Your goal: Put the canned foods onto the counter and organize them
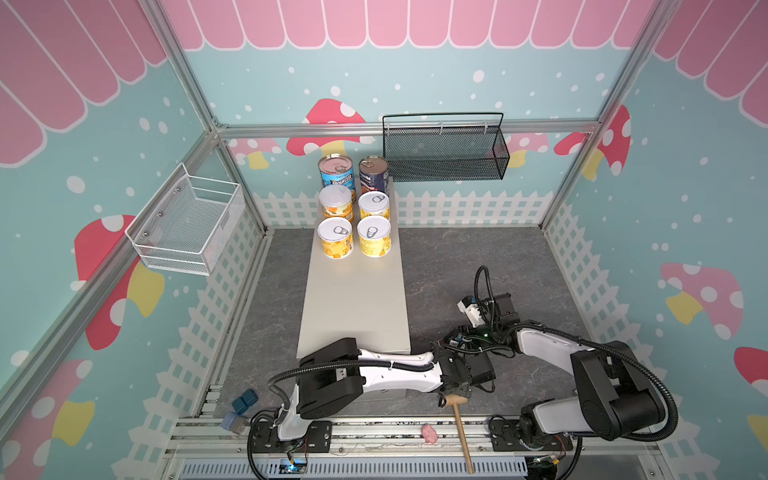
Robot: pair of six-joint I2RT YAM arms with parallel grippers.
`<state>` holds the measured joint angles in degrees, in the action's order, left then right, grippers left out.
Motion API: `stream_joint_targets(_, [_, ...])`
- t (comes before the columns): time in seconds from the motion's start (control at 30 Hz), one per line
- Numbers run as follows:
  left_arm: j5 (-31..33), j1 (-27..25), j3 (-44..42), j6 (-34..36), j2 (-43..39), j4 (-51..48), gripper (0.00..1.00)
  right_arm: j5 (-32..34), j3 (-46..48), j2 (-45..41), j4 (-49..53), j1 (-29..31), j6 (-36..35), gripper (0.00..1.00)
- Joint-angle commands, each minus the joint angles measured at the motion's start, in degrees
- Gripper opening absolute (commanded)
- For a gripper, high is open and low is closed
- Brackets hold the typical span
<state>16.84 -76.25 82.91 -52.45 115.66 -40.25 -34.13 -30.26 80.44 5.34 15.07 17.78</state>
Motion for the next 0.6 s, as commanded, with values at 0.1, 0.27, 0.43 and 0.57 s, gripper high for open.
stream_joint_targets(0.1, [-0.38, 3.69, 1.93, -0.46, 1.85, 0.90, 0.89, -5.80, 5.04, -2.38, -7.05, 0.43, 3.00, 0.73])
stream_joint_targets(0.27, [-0.53, 3.81, 1.87, -0.12, 1.54, 1.46, 0.89, -8.57, 7.52, -4.40, -9.93, 0.47, 4.54, 0.72])
stream_joint_targets(0.43, [-0.41, 3.75, 2.11, 0.39, 1.07, 2.21, 0.89, -9.34, 8.33, -8.32, -9.91, 0.45, 5.74, 0.71])
stream_joint_targets(0.57, [-0.49, 3.91, 2.01, 0.68, 0.89, 2.71, 0.90, -10.21, 9.23, -12.03, -9.99, 0.40, 7.04, 0.70])
